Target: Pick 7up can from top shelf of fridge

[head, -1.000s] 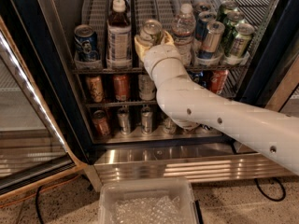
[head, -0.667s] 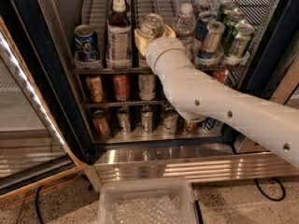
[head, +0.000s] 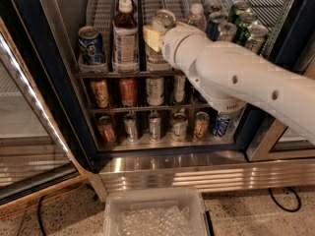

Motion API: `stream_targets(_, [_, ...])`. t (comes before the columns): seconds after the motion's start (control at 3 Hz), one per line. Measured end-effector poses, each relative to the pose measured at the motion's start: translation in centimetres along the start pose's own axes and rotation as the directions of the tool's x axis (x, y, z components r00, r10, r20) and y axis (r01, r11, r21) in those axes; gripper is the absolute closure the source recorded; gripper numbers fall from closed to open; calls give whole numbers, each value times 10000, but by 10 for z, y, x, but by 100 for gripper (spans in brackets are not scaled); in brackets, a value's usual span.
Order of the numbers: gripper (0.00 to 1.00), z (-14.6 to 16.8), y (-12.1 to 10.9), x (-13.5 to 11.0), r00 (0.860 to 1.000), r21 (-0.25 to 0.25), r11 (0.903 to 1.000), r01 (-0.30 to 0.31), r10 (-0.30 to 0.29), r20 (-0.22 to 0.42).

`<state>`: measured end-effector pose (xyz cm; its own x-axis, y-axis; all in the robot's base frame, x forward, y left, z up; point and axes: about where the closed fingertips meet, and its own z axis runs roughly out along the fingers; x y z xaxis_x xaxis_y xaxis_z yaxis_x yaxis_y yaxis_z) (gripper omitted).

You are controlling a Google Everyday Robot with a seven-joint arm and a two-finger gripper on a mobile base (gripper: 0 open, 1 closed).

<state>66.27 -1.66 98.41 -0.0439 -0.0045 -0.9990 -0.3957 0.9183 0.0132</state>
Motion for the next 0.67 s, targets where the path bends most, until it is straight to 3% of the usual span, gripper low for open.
stream_targets(0.33, [100,-17,11,2,9957,-815,9966,-153,78,-919])
stream_targets(0.67, [100,-34,3,9,9874,-1243,9921,-172,-27,-1581])
